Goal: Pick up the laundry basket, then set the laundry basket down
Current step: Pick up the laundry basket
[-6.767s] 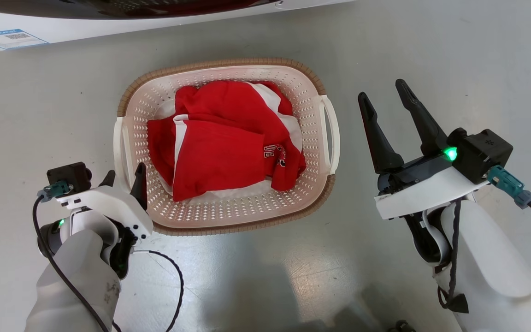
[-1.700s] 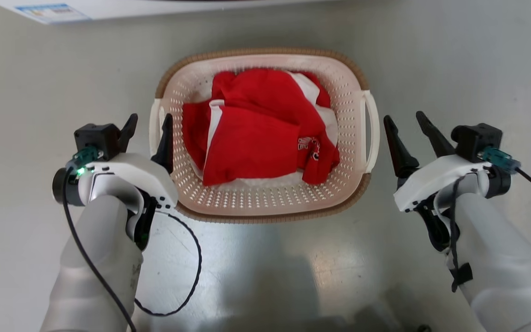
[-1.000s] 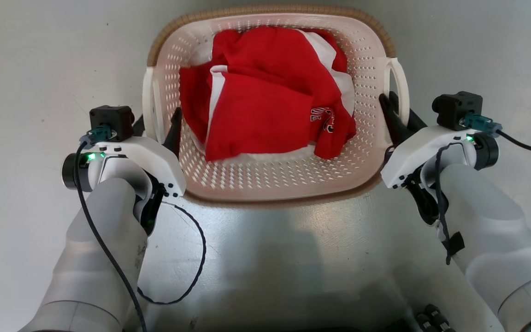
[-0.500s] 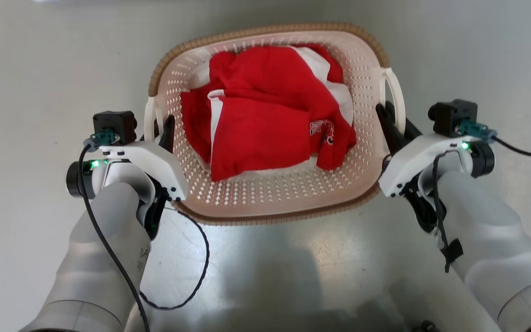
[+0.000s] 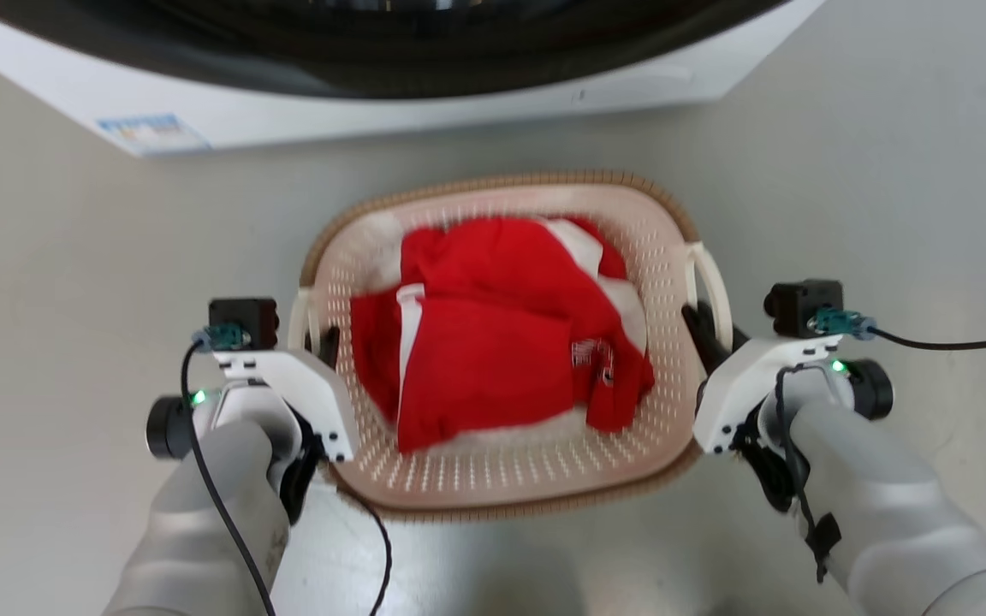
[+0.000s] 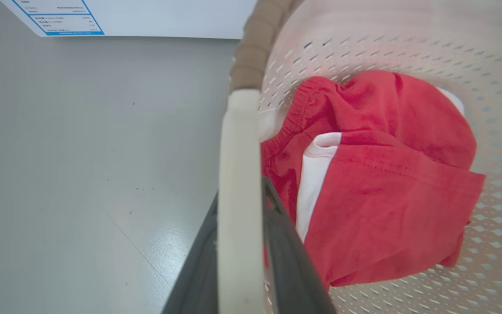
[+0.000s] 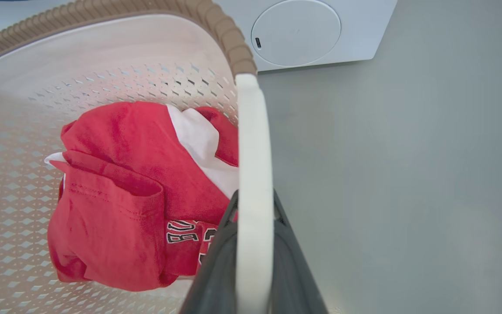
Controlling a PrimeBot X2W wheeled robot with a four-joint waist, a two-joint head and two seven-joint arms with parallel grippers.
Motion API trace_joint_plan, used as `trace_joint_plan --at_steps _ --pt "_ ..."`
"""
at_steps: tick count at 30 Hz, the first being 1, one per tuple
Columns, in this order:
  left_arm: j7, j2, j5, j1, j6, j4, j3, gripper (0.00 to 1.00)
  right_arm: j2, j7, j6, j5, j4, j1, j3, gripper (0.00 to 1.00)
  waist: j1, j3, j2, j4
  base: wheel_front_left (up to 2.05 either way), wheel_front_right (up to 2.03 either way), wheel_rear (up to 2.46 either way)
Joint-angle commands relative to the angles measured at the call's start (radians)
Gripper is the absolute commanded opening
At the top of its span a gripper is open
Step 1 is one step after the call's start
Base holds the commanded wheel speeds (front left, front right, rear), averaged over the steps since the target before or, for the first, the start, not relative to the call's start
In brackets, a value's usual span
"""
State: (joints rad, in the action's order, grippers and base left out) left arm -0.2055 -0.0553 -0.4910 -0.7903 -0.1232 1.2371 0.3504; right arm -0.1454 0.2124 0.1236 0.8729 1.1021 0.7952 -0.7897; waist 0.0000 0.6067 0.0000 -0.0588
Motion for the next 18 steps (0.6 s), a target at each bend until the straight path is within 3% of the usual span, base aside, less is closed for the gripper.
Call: trace_joint_plan --at_steps 1,18 --pt "0.017 -0.020 -0.008 0.040 -0.007 0.001 -0.001 0.00 0.006 -0.006 0.007 0.019 -0.003 -0.047 -0.024 0.00 0.0000 -0.077 0.0000 -0.011 0.00 0.00 0.00" --pt "0.222 -0.024 -0.161 0.177 -0.007 0.000 0.113 0.00 -0.006 -0.209 0.007 0.197 -0.004 -0.117 -0.188 0.00 0.0000 -0.375 0.0000 -0.032 0.00 0.00 0.00"
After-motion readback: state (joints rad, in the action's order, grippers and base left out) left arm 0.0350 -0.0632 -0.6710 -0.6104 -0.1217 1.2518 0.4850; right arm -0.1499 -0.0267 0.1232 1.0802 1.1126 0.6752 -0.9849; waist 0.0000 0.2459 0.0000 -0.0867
